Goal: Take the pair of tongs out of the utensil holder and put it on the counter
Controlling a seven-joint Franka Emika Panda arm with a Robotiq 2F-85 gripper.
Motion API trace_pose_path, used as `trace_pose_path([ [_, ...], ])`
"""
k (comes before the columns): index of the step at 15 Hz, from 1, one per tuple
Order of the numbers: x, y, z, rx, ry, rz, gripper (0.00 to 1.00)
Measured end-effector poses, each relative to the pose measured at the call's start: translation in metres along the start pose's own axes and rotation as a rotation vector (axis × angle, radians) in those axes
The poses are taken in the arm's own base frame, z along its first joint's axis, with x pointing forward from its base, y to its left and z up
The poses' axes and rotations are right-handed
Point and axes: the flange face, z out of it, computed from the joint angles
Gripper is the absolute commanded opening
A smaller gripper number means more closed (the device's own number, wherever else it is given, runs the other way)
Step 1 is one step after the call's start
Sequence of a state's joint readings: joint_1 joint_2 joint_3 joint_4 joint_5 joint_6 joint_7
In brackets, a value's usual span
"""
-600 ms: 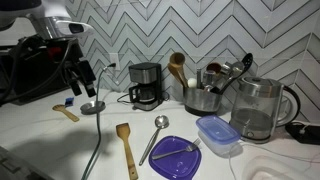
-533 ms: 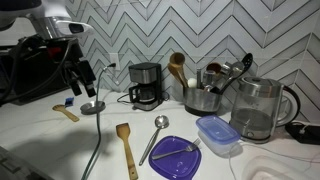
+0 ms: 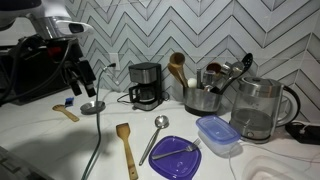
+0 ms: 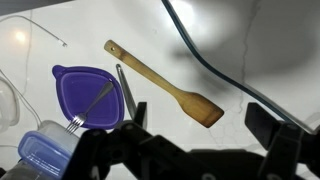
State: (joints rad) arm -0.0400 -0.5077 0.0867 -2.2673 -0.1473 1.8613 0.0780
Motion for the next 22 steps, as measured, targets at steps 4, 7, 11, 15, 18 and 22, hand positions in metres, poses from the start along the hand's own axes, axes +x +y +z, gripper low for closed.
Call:
trace_pose_path([
  [4, 0.000, 0.000, 0.000, 0.000, 0.000, -0.001, 1.00],
  [7, 0.010, 0.011, -0.005, 0.012, 0.031, 0.016, 1.00],
  [11, 0.042, 0.062, -0.021, 0.047, 0.092, 0.009, 1.00],
  [15, 0.082, 0.115, -0.036, 0.061, 0.156, -0.068, 1.00],
  [18, 0.112, 0.144, -0.039, 0.081, 0.200, -0.125, 1.00],
  [22, 0.153, 0.181, -0.035, 0.130, 0.258, -0.161, 1.00],
])
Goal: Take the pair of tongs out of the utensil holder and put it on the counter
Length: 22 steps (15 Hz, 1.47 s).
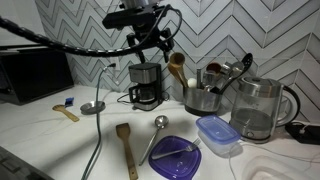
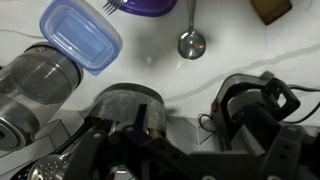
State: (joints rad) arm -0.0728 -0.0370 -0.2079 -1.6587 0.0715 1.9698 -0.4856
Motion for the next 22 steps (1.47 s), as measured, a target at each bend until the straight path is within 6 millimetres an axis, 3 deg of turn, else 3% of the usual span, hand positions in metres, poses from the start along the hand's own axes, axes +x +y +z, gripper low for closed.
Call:
trace_pose_path([
  [7, 0.047, 0.068, 0.025, 0.029, 0.151, 0.035, 1.00],
  [11, 0.063, 0.097, 0.050, 0.025, 0.206, 0.063, 1.00],
  [13, 0.067, 0.103, 0.057, 0.023, 0.210, 0.068, 1.00],
  [22, 0.072, 0.102, 0.054, 0.020, 0.221, 0.062, 1.00],
])
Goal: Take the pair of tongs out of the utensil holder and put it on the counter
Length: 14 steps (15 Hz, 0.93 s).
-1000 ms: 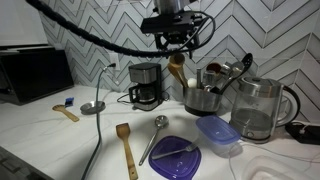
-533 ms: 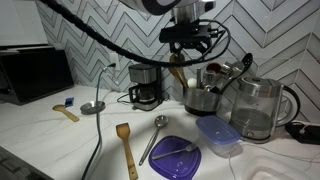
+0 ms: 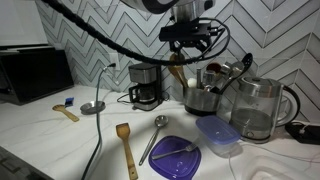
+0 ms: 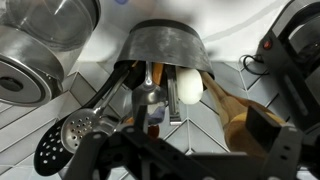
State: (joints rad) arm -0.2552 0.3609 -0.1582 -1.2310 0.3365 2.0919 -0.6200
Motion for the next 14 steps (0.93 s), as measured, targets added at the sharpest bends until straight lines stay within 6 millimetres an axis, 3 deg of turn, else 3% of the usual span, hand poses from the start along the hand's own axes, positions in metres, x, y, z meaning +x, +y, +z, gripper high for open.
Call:
trace_pose_path([
  [14, 0.015, 0.005, 0.064, 0.036, 0.064, 0.013, 1.00],
])
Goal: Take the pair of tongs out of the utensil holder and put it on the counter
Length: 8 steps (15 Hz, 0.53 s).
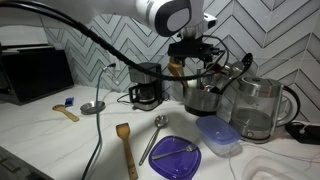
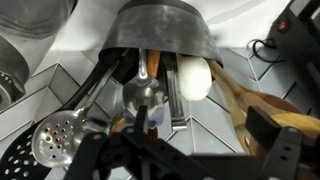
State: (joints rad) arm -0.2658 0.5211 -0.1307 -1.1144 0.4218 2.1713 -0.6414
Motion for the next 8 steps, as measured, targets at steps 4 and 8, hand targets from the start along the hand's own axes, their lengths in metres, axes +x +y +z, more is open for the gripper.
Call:
trace_pose_path([
  [4, 0.006, 0.002, 0.016, 0.005, 0.013, -0.003, 1.00],
  [8, 0.011, 0.007, 0.031, 0.000, 0.030, -0.005, 0.93],
])
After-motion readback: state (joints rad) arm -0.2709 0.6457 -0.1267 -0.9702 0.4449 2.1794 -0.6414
